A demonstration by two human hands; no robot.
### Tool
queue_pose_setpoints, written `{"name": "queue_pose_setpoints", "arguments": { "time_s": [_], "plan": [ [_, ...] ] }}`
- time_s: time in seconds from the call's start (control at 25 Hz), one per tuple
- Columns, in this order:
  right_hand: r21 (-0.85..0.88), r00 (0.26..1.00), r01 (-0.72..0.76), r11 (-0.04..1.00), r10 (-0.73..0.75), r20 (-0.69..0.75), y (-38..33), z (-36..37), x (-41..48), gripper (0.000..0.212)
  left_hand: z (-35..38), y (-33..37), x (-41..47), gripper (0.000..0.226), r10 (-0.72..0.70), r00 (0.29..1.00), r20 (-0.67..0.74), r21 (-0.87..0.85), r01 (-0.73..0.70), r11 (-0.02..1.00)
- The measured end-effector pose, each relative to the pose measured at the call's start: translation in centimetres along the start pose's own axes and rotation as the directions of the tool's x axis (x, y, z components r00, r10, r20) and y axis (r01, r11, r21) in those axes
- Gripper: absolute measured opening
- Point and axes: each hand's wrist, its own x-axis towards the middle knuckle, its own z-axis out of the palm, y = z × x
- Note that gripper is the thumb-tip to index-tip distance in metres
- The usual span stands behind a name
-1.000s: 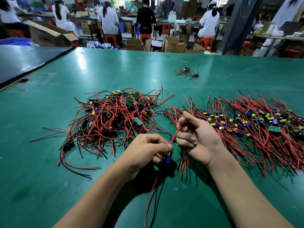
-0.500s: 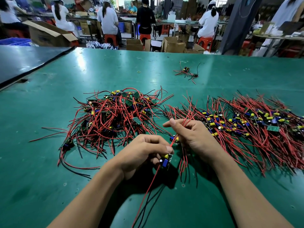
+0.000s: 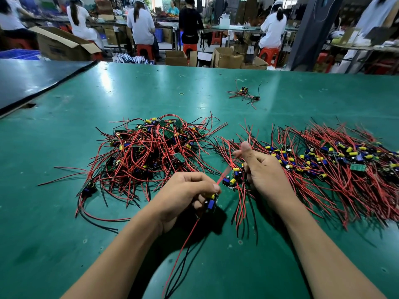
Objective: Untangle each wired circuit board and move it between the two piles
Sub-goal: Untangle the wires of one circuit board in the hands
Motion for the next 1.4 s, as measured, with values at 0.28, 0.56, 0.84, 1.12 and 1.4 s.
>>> {"name": "queue_pose_setpoints", "arguments": {
  "time_s": [0.28,0.56,0.84,1.12,1.4],
  "plan": [
    [-0.059,0.982,0.119,0.991,-0.109,0.152,-1.3,1.8,-1.4,0.038,0.2,-0.2,0.8,0.022,0.091,0.974,-0.209,-0.155,-0.125,0.980],
    [-0.114,0.969,0.241,0.964,-0.233,0.080,-1.4,2.6,-1.9,0.019,-0.3,-0.4,1.0,0.030,0.118,0.982,-0.146,-0.198,-0.146,0.969],
    [-0.202,0.960,0.229,0.952,-0.255,-0.118,-0.5,2.6,-1.3,0.014,-0.8,-1.2,1.6,0.025,0.286,0.886,-0.366,0.166,-0.240,0.956],
    [-0.373,0.937,-0.006,0.928,-0.126,-0.327,0.1,0.3,-0.2,0.024,-2.0,-1.8,2.4,0.051,0.301,0.841,-0.450,0.300,-0.175,0.938],
    [-0.457,0.944,0.165,0.874,-0.274,-0.184,-0.8,1.4,-1.1,0.018,-2.4,-1.7,2.5,0.037,0.291,0.860,-0.419,0.430,-0.095,0.898]
  ]
}}
